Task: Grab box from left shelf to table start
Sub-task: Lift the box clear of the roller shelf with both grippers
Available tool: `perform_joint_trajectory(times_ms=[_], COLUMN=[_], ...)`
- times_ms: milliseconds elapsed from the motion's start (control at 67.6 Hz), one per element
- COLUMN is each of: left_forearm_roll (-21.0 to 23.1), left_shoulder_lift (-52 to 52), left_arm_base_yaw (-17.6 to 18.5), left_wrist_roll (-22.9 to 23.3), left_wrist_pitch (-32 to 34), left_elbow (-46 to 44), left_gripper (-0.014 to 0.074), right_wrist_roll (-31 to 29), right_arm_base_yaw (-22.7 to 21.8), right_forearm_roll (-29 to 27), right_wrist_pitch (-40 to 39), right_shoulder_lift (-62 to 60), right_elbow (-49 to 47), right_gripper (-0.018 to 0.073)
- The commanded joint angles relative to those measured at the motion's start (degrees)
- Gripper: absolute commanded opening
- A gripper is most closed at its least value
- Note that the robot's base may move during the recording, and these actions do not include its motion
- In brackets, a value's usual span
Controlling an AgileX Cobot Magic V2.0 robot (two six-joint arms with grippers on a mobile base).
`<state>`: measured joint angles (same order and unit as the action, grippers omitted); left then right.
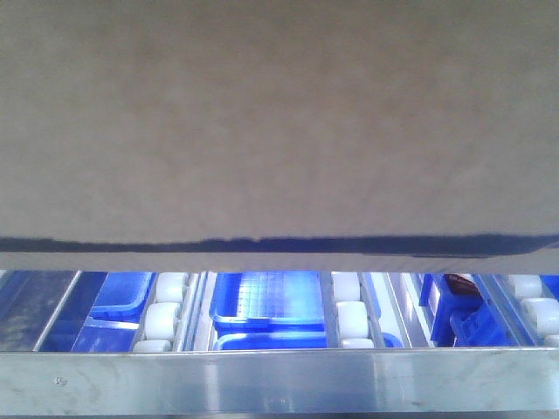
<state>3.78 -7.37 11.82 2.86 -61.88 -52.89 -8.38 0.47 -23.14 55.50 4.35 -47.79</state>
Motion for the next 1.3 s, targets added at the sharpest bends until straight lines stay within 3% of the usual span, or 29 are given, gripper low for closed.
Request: perform_joint_trajectory(times_ms=[0,1288], left_forearm_roll=[5.23,5.23], left_shoulder_lift=[-0.86,-0.86], left_arm_base_yaw=[0.40,0.40], left_wrist_roll=[0.63,0.63], left_wrist_pitch=[11.02,11.13], left_elbow=[-2.01,-2.01], left_gripper=[-0.0093,-0.0093], right_wrist_roll=[-1.32,-1.32], right_arm_base_yaw=[-0.02,-0.02], right_forearm_roll=[-2.59,-2.59], right_wrist_pitch=[-8.61,-8.61], right_shoulder_lift=[1.16,1.16], right_elbow=[-1.77,-1.77], right_gripper=[0.0057,0.0057])
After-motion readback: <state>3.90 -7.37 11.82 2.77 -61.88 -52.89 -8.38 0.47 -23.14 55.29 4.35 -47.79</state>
